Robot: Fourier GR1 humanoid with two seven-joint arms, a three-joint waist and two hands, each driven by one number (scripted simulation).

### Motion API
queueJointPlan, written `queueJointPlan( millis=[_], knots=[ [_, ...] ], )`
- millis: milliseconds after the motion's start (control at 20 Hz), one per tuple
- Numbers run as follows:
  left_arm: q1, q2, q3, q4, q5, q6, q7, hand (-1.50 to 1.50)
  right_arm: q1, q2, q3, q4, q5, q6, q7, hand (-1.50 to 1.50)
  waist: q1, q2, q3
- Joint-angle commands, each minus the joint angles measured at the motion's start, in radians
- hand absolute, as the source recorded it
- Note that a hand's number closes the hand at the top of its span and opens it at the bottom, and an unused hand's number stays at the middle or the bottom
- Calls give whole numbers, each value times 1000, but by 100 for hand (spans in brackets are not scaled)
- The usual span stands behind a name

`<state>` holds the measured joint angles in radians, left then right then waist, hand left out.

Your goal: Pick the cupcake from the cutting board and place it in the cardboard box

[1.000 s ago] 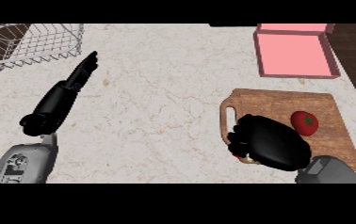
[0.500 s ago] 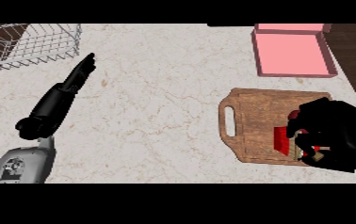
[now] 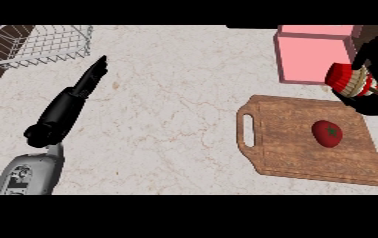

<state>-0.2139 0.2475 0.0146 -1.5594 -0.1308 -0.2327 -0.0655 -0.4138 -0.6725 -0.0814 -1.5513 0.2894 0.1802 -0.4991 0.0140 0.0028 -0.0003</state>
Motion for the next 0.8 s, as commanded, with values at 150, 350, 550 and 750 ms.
queueJointPlan(
  millis=[150, 350, 550, 750],
  knots=[
    [-34, -18, -19, -5, -23, 6, 23, 0, -254, -35, -2, 412, 163, -67, -104, 150, 22, 8, 1],
    [-11, -21, -15, -16, -7, -8, 10, 0, -329, -102, 65, 572, 257, 3, -124, 150, 33, 9, 1],
    [-46, -5, -2, 52, -12, -20, -37, 0, -425, -141, 138, 739, 341, 89, -152, 150, 44, 18, 0],
    [-75, -62, -48, 52, -42, 15, -1, 0, -472, -125, 198, 907, 441, 44, -258, 150, 56, 26, 2]
  ],
)
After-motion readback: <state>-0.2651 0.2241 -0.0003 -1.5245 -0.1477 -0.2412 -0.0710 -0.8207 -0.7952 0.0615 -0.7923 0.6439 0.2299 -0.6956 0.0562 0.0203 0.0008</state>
